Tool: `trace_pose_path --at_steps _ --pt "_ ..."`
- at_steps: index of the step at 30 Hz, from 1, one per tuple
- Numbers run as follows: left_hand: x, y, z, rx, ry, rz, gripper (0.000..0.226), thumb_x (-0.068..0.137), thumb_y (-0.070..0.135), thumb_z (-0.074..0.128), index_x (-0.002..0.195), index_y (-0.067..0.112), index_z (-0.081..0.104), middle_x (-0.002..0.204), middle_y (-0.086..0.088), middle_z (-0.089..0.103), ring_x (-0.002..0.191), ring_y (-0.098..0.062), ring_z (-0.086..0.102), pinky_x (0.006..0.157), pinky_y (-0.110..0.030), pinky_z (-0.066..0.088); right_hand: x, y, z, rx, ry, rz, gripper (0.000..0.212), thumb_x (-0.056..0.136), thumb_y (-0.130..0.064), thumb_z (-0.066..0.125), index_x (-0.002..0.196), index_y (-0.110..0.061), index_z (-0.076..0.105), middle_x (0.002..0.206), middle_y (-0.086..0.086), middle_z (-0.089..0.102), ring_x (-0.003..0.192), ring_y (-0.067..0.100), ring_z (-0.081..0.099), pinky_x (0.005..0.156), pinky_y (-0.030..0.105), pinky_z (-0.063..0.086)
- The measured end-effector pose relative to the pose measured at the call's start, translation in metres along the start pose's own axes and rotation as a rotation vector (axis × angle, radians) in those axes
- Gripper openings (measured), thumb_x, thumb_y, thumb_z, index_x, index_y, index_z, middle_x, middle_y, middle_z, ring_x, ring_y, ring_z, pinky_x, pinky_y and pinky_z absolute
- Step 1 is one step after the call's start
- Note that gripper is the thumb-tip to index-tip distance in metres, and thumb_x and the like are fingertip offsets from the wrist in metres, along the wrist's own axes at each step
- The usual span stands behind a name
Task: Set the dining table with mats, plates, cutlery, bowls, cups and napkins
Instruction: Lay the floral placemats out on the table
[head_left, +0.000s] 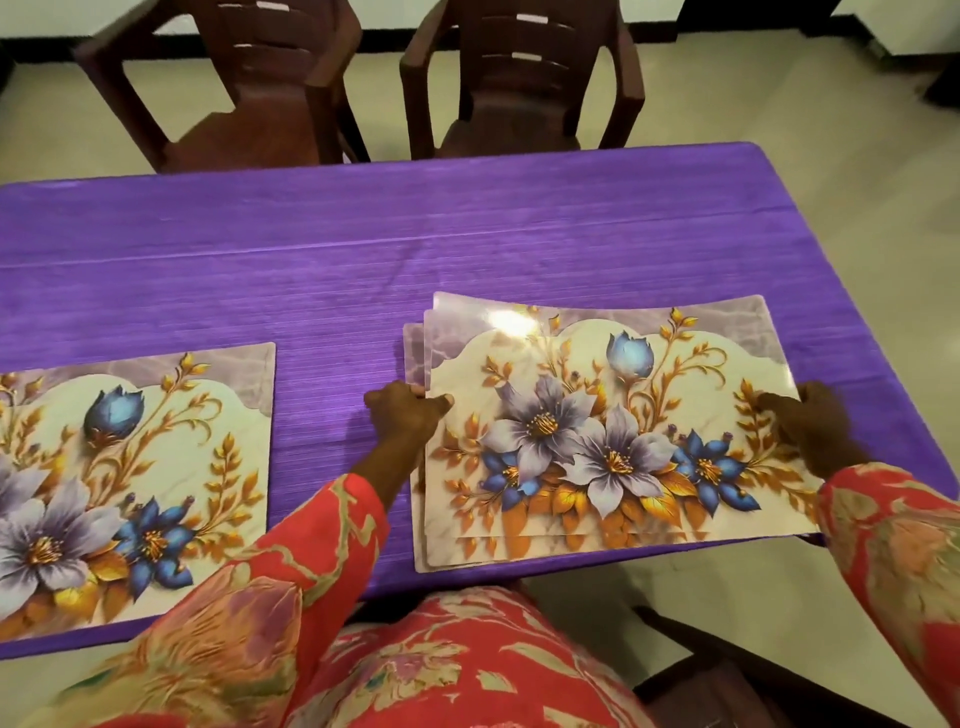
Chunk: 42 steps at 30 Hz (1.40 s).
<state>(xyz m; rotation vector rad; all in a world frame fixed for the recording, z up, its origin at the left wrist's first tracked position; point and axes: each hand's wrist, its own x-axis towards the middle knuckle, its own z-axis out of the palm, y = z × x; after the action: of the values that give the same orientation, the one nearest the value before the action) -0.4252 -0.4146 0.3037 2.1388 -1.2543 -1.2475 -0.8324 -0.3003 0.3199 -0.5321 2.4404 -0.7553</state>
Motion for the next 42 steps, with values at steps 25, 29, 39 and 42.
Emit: trace_pose_path --at_steps 25,29,39,42 --pt "0.004 0.010 0.007 -0.063 0.094 -0.102 0.046 0.070 0.037 0.077 0.098 0.005 0.061 0.107 -0.019 0.065 0.103 -0.038 0.059 0.090 -0.049 0.049 -0.014 -0.001 0.021 -0.090 0.129 0.019 0.063 0.069 -0.051 0.059 0.106 0.000 0.061 0.108 0.023 0.063 0.101 0.039 0.059 0.084 0.045 0.048" --pt "-0.008 0.014 0.028 -0.043 0.160 -0.059 0.043 0.071 0.037 0.075 0.096 0.004 0.065 0.103 -0.019 0.067 0.102 -0.038 0.060 0.091 -0.048 0.047 -0.002 -0.003 0.011 -0.103 0.165 -0.038 0.059 0.081 -0.042 0.056 0.113 0.008 0.054 0.120 0.029 0.055 0.112 0.043 0.051 0.091 0.046 0.041" --pt "-0.048 0.029 0.088 -0.078 0.281 -0.029 0.040 0.079 0.025 0.073 0.105 -0.004 0.062 0.113 -0.025 0.060 0.116 -0.036 0.049 0.096 -0.040 0.041 0.039 0.003 -0.029 -0.173 0.195 -0.093 0.062 0.082 -0.046 0.053 0.114 0.006 0.052 0.120 0.029 0.051 0.112 0.044 0.050 0.092 0.048 0.041" --pt "-0.057 0.027 0.094 -0.074 0.296 -0.024 0.038 0.080 0.025 0.072 0.105 -0.003 0.063 0.115 -0.025 0.058 0.115 -0.035 0.048 0.091 -0.036 0.039 0.044 0.008 -0.033 -0.190 0.188 -0.106 0.062 0.083 -0.048 0.051 0.115 0.006 0.052 0.120 0.028 0.052 0.112 0.043 0.050 0.092 0.047 0.041"
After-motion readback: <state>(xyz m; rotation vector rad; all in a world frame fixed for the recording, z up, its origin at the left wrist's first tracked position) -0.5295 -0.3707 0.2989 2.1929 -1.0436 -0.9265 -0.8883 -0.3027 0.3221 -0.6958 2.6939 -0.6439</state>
